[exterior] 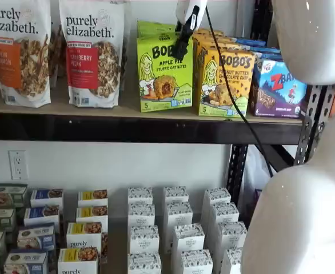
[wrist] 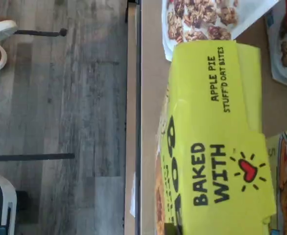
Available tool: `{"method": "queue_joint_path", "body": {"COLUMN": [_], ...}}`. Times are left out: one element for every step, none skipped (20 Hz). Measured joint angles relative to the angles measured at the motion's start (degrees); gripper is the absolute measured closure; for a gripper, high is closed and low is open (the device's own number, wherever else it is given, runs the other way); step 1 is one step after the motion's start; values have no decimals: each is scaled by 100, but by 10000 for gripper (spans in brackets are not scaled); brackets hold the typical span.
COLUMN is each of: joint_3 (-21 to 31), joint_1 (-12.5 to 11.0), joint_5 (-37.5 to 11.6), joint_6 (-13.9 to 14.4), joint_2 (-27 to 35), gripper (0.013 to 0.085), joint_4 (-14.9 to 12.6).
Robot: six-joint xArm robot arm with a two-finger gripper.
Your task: Pick the green box on the top shelf, the fourth from the left
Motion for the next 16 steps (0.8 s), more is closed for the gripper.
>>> {"method": "queue_joint_path", "body": {"joint_3": [-36,-92,-152,-168,-186,-197,-218,-235,-253,-280,-306,-339,-357,-381,-395,-405], "joint_1": [5,16,23,24,26,26,26,24,21,20,19,19,18,16,12,8], "joint_5": [32,90,164,188,214,232,263,291,319,361,406,464,502,546,573,597], "joint_6": [9,23,35,37,41,44,47,50,53,57,63,72,78,84,86,89], "joint_2": [12,34,62,70,76,77,82,88,92,100,105,106,103,102,102,100], "gripper": [810,810,810,810,810,810,810,810,810,810,810,810,810,810,810,810], "joint_4": [-4,-22,-38,-41,-43,-42,-33,-23,-13,-5,4,13,23,36,48,63]}}
